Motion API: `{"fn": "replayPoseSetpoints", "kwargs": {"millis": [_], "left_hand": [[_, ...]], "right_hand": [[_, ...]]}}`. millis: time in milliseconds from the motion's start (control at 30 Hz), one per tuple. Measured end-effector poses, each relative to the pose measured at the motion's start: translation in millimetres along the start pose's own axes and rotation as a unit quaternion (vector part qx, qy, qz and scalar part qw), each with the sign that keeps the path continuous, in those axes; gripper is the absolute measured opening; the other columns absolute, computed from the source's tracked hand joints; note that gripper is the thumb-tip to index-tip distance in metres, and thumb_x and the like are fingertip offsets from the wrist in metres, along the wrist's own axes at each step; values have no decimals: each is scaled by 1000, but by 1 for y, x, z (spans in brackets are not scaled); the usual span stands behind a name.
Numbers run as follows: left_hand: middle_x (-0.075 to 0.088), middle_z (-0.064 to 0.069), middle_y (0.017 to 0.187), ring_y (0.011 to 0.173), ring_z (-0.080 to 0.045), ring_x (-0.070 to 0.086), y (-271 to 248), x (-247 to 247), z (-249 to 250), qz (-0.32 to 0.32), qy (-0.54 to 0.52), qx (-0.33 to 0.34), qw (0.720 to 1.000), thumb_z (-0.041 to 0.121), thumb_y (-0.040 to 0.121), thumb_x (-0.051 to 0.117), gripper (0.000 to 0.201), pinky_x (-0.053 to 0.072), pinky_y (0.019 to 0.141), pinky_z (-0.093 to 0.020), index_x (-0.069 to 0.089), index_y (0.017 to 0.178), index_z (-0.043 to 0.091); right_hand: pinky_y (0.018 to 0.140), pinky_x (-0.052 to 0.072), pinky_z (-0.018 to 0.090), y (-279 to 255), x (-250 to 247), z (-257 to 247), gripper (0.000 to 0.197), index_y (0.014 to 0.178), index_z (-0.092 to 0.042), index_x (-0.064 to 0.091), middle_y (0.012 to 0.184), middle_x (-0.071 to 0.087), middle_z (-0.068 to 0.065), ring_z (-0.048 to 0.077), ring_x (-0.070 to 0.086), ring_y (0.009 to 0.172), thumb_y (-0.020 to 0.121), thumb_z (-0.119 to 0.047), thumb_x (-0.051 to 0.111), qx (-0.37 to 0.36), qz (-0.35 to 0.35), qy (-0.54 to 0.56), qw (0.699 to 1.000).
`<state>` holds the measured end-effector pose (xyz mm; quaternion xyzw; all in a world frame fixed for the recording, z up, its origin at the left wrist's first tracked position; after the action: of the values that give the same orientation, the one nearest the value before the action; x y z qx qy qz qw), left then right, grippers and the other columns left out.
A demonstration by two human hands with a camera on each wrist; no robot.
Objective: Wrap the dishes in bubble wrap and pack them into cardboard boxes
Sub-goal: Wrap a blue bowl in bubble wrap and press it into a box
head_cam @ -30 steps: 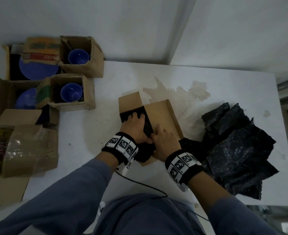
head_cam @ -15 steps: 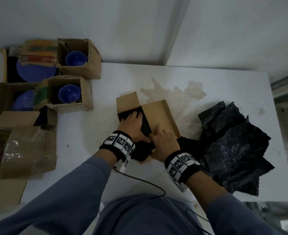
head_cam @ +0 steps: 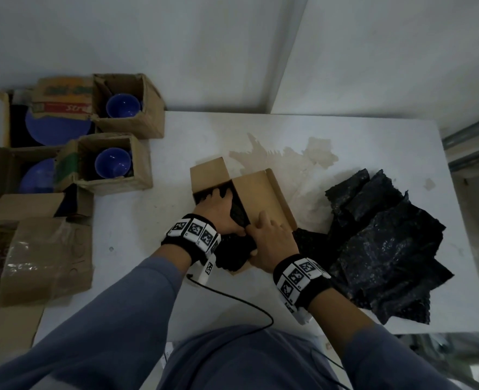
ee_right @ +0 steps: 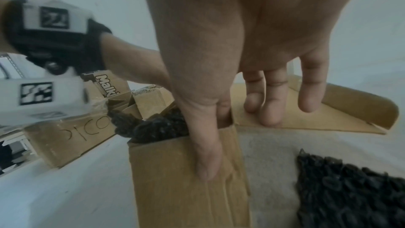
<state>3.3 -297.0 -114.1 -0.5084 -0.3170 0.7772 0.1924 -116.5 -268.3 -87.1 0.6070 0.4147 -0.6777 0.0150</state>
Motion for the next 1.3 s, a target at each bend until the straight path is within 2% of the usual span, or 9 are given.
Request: {"fn": "replayPoseSetpoints", "kwargs": {"millis": [167, 400, 500, 633, 733, 900, 1100, 1200, 1300], "left_hand": [[34, -6, 144, 126, -30, 44, -29, -15, -10, 120, -25, 68, 990, 50, 76, 71, 92, 49, 93, -42, 23, 150, 23], [34, -3, 114, 66, -26, 52, -60, -4, -10, 160, -94, 78, 980, 12, 81, 66, 51, 46, 53, -36, 35, 120, 21], [42, -2, 100, 67, -22, 48, -73, 6, 2, 184, -35, 112, 976, 4, 76, 65, 36, 36, 52, -34, 46, 102, 20], [50, -4, 86, 70, -23, 53, -72, 9, 2, 208, 24, 101, 973, -14, 66, 66, 35, 35, 53, -31, 60, 80, 18], [54, -5, 100, 88, -25, 58, -71, 16, 16, 158, 36, 111, 981, -12, 81, 55, 33, 45, 68, -31, 65, 94, 17], [58, -5, 125, 109, -23, 58, -74, 47, 32, 9, -32, 131, 991, -5, 93, 44, 44, 51, 91, -34, 61, 124, 21], [48, 0, 121, 101, -26, 49, -75, -18, 40, 222, 48, 218, 949, -1, 82, 56, 38, 43, 80, -36, 61, 110, 25], [35, -6, 130, 110, -30, 48, -49, -21, 13, 157, 71, 137, 975, -2, 82, 55, 52, 46, 76, -39, 49, 125, 26], [32, -12, 140, 122, -34, 44, -43, -6, -10, 86, 68, 88, 990, 10, 95, 48, 56, 49, 85, -44, 31, 145, 29]], "right_hand": [[83, 45, 38, 1, -10, 9, 27, 109, -26, 65, 117, 44, 4, 24, 55, 97, 85, -39, 66, 18, 10, -25, 999], [93, 41, 37, 16, -51, 46, 35, 119, -29, 64, 122, 45, 5, 26, 48, 111, 88, -14, 57, 35, 68, -44, 996], [94, 42, 37, 4, -78, 61, 38, 120, -23, 63, 121, 50, 5, 26, 51, 109, 85, -12, 55, 61, 138, 13, 988], [80, 46, 38, -23, -82, 31, 27, 108, -21, 64, 107, 56, 3, 26, 56, 96, 83, -24, 56, 36, 168, 82, 982], [65, 40, 31, -35, -53, 0, 23, 107, -21, 60, 99, 57, 2, 25, 59, 89, 84, -26, 58, 8, 115, 86, 990], [59, 38, 35, -39, -12, -1, 29, 122, -16, 48, 112, 50, 9, 32, 60, 86, 93, -11, 51, 40, 75, 88, 992], [51, 30, 34, -43, 4, 2, 20, 111, -10, 53, 106, 49, 12, 33, 55, 66, 92, -4, 51, 52, 78, 126, 988], [44, 20, 29, -44, 9, 5, 9, 101, -7, 55, 107, 47, 13, 24, 33, 51, 94, -5, 49, 57, 82, 150, 984], [55, 40, 37, -41, 4, 14, 13, 98, -5, 57, 113, 46, 13, 31, 48, 65, 96, -15, 49, 69, 103, 175, 977]]}}
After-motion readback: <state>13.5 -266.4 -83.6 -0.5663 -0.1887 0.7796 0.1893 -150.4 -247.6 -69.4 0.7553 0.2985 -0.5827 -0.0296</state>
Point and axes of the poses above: each hand's wrist, its own y-axis towards the middle knuckle, its own x-axis out of the palm, z = x × y, the point moved 10 cm from there along y, towards the middle knuckle
